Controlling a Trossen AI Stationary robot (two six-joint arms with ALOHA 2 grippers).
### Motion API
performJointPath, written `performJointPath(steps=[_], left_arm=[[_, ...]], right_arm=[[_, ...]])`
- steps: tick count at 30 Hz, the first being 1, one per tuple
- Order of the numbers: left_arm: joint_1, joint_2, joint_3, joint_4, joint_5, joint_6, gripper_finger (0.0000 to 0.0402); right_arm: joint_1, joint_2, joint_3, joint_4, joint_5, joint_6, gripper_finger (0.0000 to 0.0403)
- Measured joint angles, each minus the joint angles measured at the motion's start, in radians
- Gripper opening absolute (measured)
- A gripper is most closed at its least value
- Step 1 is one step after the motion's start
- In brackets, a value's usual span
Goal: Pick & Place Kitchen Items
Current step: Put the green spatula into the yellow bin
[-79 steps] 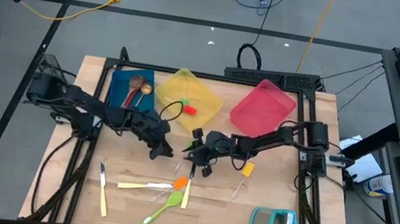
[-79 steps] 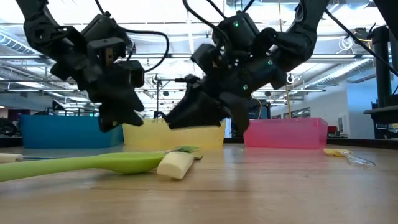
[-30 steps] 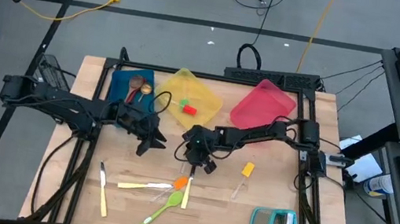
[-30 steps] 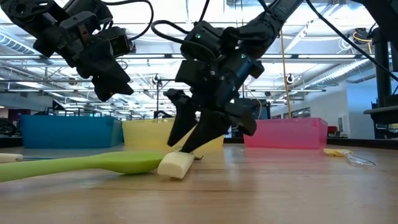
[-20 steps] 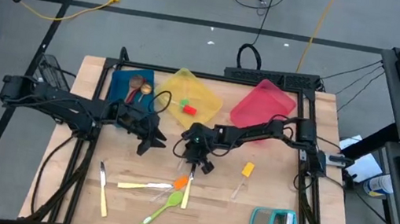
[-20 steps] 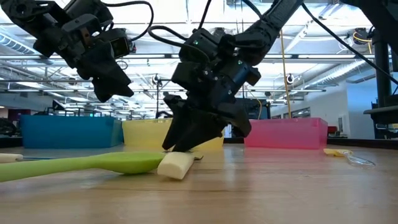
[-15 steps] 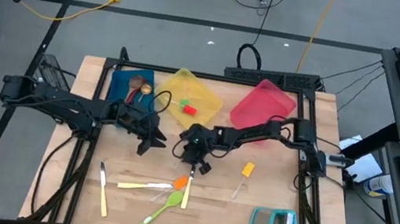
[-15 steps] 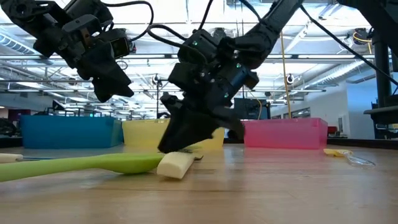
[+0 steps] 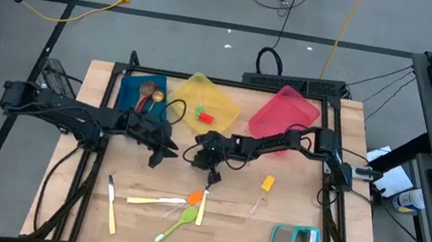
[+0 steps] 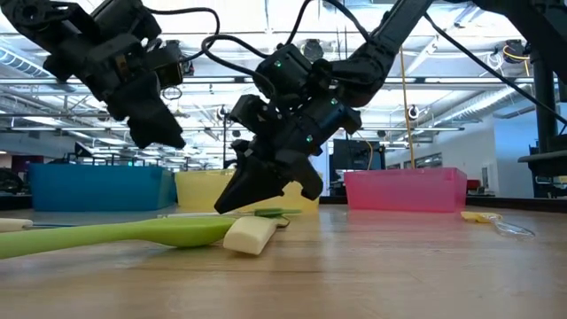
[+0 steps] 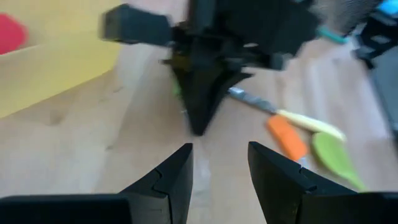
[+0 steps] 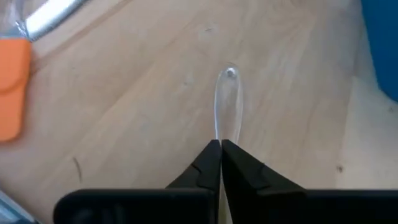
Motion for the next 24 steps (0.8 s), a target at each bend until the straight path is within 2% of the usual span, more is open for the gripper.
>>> performJointPath(steps=[3,7,15,20,24], left_arm=[[-0.019,0.02,-0.002,-0.012,-0.052,0.008,0.0157],[-0.05,0.081,-0.003,0.03,-0.059,0.089,0.0157],[-0.1,0.232,-0.004,0.214,-0.058,0.214,0.0157],[-0.093,0.286,-0.004,0.27,-0.103,0.246,0.0157],[-0.091,0.323,-0.004,0.332,-0.101,0.233,0.0157]], right_arm=[[0.001,0.0,0.0,0.005,-0.006,0.016,0.0022],[0.001,-0.014,0.0,0.017,-0.008,0.059,0.0052],[0.003,-0.034,0.0,0.049,-0.006,0.049,0.0108],[0.023,-0.099,0.0,-0.022,0.153,0.017,0.0116],[0.055,-0.19,0.001,-0.161,0.299,-0.021,0.0116]])
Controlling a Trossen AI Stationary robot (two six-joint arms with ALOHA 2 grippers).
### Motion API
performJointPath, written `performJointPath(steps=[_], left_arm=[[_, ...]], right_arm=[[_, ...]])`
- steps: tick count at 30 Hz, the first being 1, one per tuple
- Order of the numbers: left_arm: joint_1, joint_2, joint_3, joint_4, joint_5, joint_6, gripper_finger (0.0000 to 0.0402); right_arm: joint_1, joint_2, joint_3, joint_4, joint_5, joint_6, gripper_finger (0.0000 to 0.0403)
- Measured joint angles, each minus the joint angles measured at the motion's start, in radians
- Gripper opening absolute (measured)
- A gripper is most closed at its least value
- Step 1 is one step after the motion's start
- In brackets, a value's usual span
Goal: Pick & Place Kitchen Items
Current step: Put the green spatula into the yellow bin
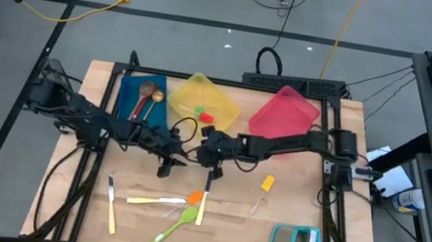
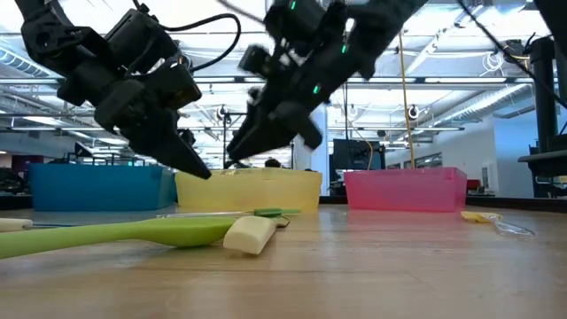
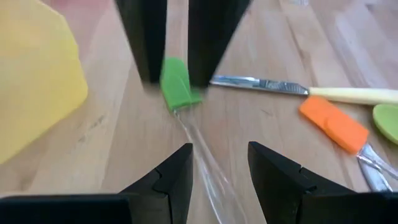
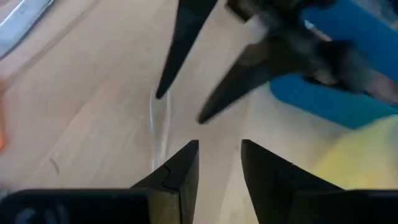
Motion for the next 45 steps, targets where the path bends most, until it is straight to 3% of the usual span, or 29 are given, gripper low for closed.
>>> performJointPath(steps=[3,18,26,32,37,45], left_arm=[[0.0,0.016,-0.001,0.03,0.0,0.001,0.0157],[-0.005,0.058,-0.001,0.182,-0.106,-0.027,0.0157],[-0.056,0.27,0.001,0.422,-0.152,-0.079,0.0157],[-0.062,0.39,0.002,0.464,-0.333,-0.093,0.0157],[-0.07,0.454,0.002,0.516,-0.331,-0.131,0.0156],[-0.102,0.418,0.001,0.567,-0.332,-0.176,0.0156]], right_arm=[[0.023,-0.058,0.0,-0.088,0.061,0.022,0.0116],[0.039,-0.132,0.0,-0.097,0.062,0.342,0.0116],[0.066,-0.133,-0.024,-0.089,0.059,0.518,0.0116],[0.099,-0.133,-0.085,-0.05,0.059,0.583,0.0116],[0.124,-0.132,-0.154,0.058,0.065,0.598,0.0116],[0.164,-0.131,-0.223,0.104,0.206,0.672,0.0116]])
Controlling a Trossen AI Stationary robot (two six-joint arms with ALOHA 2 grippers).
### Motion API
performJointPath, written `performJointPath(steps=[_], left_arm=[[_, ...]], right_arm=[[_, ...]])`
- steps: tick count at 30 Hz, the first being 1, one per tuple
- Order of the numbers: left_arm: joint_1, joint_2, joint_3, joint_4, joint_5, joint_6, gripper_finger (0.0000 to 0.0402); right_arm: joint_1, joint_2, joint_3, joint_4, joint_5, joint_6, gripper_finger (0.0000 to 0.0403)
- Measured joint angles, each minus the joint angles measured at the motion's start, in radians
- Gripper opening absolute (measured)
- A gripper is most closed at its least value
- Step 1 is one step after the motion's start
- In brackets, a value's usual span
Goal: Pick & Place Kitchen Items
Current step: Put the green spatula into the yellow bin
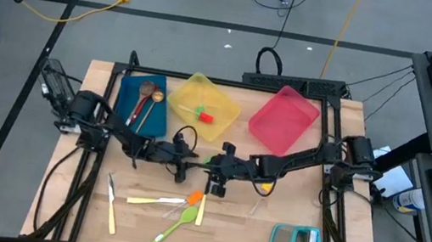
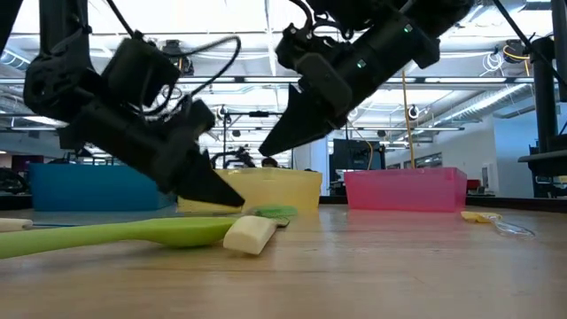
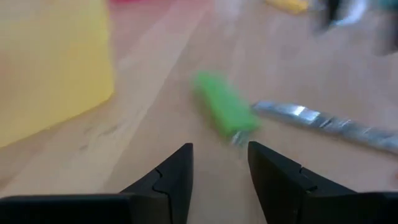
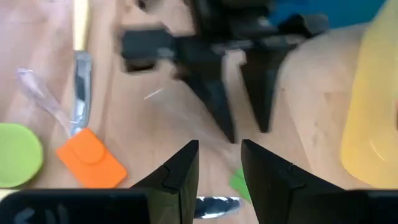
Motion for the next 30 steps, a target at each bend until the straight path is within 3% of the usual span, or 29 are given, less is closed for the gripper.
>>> performJointPath(steps=[6,15,18,24,30], left_arm=[[-0.039,-0.021,0.0,0.007,-0.001,-0.005,0.0156],[-0.069,0.003,0.069,-0.006,-0.017,-0.165,0.0156],[-0.085,0.021,0.128,-0.095,-0.028,-0.184,0.0156],[-0.111,0.017,0.235,-0.458,-0.179,-0.284,0.0156],[-0.111,0.017,0.254,-0.502,-0.167,-0.303,0.0156]], right_arm=[[0.014,0.0,-0.017,0.001,0.012,0.015,0.0116],[0.011,0.0,-0.066,0.061,0.012,0.041,0.0116],[0.011,0.0,-0.087,0.085,0.01,0.041,0.0116],[0.012,0.0,-0.125,0.168,0.006,0.041,0.0116],[0.012,0.0,-0.146,0.196,0.006,0.024,0.0116]])
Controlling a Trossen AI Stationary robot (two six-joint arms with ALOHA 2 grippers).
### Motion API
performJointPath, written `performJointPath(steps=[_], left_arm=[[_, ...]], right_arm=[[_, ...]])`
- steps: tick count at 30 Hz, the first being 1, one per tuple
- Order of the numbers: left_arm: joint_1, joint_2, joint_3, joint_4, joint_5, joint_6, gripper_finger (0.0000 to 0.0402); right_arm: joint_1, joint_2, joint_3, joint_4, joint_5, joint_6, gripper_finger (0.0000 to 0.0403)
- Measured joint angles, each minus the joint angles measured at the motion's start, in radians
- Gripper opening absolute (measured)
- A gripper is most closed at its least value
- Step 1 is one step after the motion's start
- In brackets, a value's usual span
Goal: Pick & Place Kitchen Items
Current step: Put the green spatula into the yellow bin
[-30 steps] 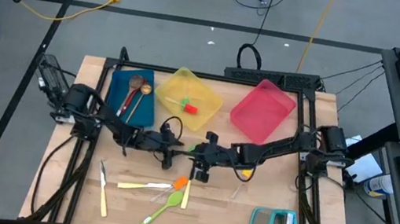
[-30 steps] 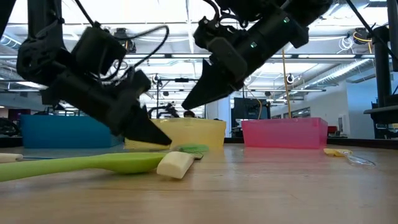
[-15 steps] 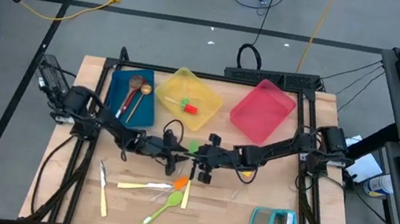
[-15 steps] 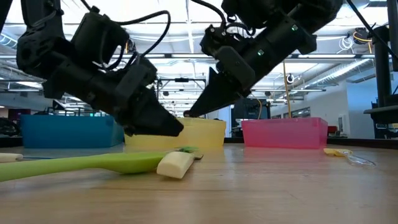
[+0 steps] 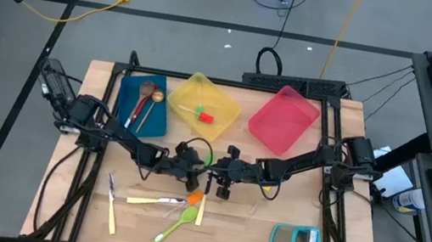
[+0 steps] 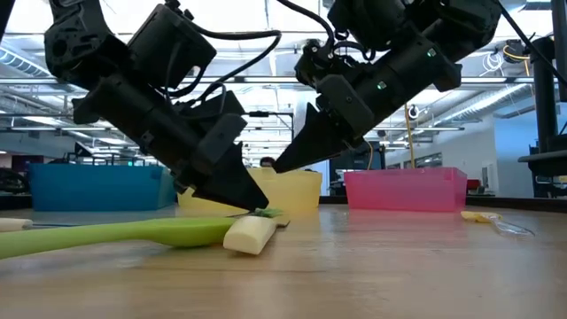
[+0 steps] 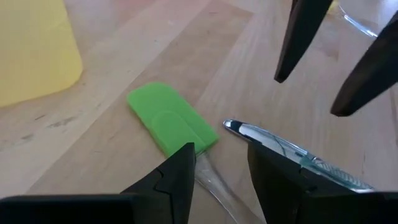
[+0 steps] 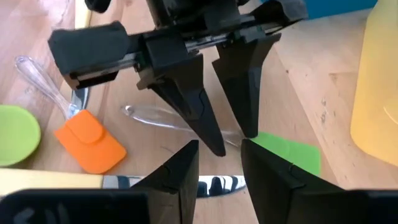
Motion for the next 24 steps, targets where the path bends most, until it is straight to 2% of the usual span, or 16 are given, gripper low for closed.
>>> performJointPath(steps=[11,19,24], left_arm=[[0.001,-0.033,0.002,-0.194,-0.026,0.069,0.0156],[0.003,-0.076,-0.001,-0.251,-0.022,0.151,0.0156],[0.003,-0.053,0.0,-0.268,-0.011,0.124,0.0146]], right_arm=[[0.0,0.0,0.0,0.022,0.0,-0.009,0.0116],[0.001,0.0,0.0,0.033,-0.001,-0.009,0.0116],[0.01,0.0,0.0,0.052,-0.001,-0.009,0.0116]])
